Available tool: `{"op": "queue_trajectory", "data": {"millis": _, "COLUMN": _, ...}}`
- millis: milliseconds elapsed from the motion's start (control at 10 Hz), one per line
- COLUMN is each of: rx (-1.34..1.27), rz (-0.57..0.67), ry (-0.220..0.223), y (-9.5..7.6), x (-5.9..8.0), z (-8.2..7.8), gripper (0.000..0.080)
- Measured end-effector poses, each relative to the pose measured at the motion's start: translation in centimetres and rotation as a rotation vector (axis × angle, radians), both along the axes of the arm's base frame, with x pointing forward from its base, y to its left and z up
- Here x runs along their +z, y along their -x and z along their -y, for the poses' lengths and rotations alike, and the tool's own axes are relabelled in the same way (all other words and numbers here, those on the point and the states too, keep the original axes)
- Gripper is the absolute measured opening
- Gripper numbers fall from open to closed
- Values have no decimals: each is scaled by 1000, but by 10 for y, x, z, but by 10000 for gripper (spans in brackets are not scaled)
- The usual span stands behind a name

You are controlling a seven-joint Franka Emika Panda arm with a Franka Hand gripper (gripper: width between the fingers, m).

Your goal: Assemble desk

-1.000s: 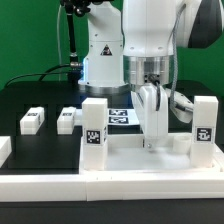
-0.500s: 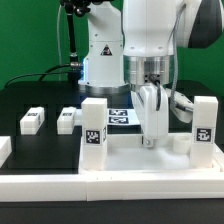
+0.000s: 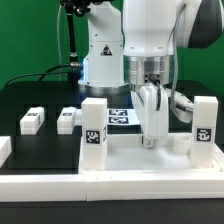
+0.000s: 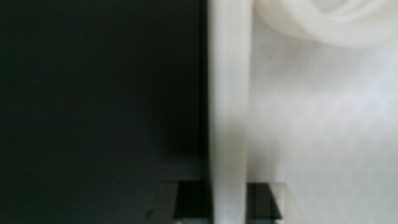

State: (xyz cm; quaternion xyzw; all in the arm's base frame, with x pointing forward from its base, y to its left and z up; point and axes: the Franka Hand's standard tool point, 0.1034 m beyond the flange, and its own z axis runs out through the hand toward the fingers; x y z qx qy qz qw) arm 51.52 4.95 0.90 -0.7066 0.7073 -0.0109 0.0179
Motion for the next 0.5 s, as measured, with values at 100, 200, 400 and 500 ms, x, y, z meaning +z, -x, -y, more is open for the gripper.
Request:
{"op": "queue_trajectory", "data": {"millis": 100, "rx": 0, "rz": 0, "ry": 0, "y": 0, "x": 0, "z": 0, "gripper": 57}}
{"op": "queue_trajectory", "data": {"millis": 200, "rx": 16, "rz": 0, "ry": 1, "y": 0, "x": 0, "z": 0, "gripper": 57}}
{"op": "queue_trajectory", "data": {"millis": 400, "rx": 83, "rz": -6, "ry": 1, "y": 8, "x": 1, "z": 7, "gripper": 57}}
{"op": "queue_trajectory", "data": {"millis": 500, "rx": 184, "rz": -5, "ry": 9, "y": 15, "x": 4, "z": 16, "gripper": 57}}
